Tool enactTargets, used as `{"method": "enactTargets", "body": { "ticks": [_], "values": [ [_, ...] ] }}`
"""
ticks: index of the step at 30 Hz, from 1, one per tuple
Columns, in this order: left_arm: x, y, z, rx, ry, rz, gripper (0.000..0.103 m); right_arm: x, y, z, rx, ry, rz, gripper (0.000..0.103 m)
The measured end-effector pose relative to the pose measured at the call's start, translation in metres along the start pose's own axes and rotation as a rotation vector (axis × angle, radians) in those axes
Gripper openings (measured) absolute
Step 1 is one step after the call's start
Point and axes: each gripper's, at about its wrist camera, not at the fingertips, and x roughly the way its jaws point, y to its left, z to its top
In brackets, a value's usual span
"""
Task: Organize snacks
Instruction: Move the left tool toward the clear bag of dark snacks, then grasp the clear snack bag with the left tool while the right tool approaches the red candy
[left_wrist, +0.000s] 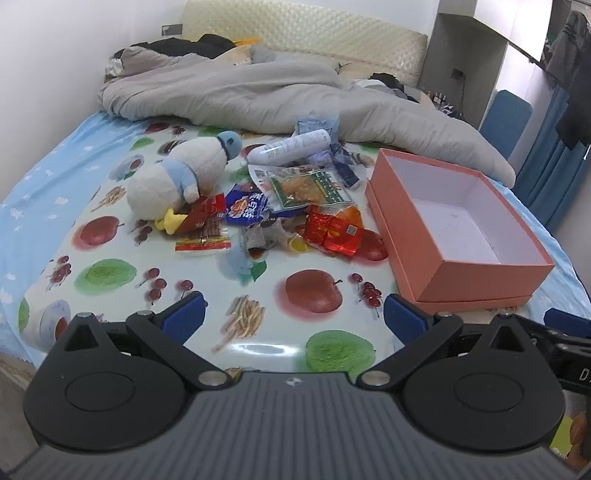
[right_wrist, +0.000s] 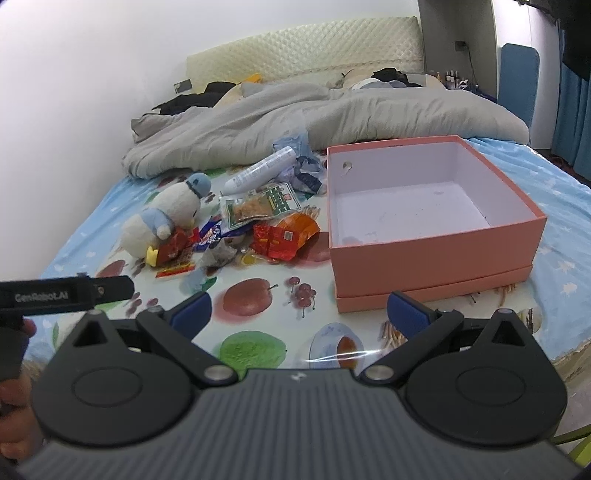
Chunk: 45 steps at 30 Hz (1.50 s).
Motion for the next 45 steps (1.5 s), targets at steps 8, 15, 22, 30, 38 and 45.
{"method": "enactTargets", "body": {
  "ticks": [8,15,22,30,38,45],
  "values": [
    [0.026,0.009,0.005,-0.002,0.017,-0.001,0.103,0.016,0.020,0.005,-0.104,-0.036,0.002,0.103],
    [0.053,0.022,0.019,-0.043,0.021,0.003,0.103,0.045,0.037,0.013,-0.135,-0.023,0.115,0.103],
    [0.093,0.044,0.035,-0.090,0.063,0.021,0.103,0.087,0.054,0.023,-0.190,0.020,0.179,0.075],
    [0.157,0.073,0.046,-0.136,0.079,-0.026,0.098,0.149,0.064,0.025,-0.239,0.089,0.156,0.050],
    [0.227,0.082,0.058,-0.163,0.117,-0.080,0.096,0.212,0.074,0.034,-0.336,0.104,0.111,0.049],
    [0.277,0.086,0.073,-0.168,0.133,-0.115,0.094,0.263,0.073,0.044,-0.404,0.102,0.065,0.048]
  ]
}}
